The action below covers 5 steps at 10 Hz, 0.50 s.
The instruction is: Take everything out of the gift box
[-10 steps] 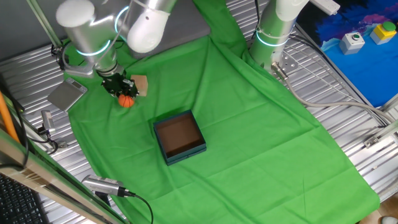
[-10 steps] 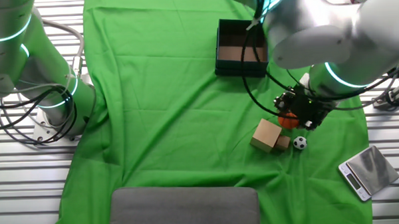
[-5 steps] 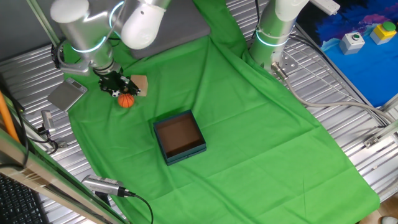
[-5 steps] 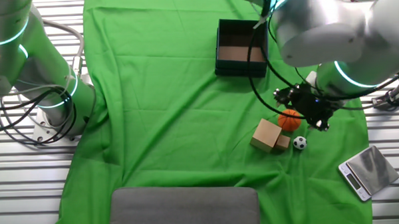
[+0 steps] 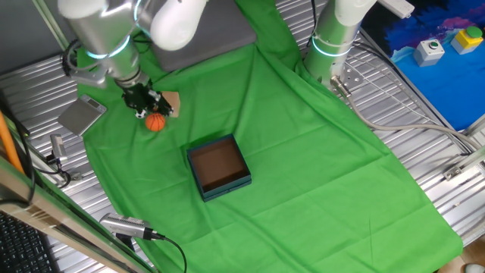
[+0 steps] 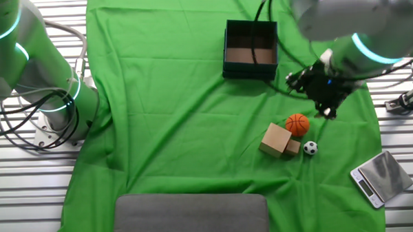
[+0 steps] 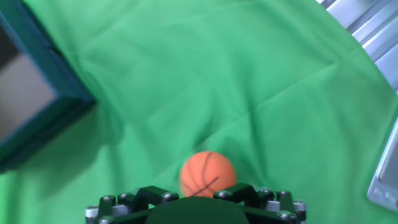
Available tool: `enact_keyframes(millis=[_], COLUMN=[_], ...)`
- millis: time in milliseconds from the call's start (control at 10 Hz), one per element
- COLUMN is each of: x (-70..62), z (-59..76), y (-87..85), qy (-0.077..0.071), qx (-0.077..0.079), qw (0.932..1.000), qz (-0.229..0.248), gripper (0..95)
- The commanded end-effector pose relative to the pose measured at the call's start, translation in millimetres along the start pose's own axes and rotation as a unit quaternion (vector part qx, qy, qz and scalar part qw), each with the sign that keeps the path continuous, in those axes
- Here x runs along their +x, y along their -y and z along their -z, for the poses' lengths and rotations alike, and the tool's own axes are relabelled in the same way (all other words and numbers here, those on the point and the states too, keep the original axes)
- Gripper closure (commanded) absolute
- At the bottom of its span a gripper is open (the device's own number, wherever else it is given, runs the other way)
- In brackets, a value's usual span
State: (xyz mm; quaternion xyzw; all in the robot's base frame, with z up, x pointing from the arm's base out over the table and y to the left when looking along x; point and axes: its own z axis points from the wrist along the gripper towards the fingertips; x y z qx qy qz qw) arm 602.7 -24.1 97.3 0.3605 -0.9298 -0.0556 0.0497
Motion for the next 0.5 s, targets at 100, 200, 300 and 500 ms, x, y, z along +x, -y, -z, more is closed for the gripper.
enact_keyframes(millis=[100, 200, 300, 500], x=[-4.9, -5.0, -5.3, -5.3], z=[-2.2, -2.2, -2.3, -2.3], y=[-11.3, -11.5, -11.8, -11.9], qy=[-0.011, -0.022, -0.021, -0.024], qx=[0.014, 0.022, 0.021, 0.021], qw=[0.9998, 0.9995, 0.9995, 0.9995], qz=[-0.001, 0.005, 0.006, 0.003], gripper=[95.0, 95.0, 95.0, 95.0])
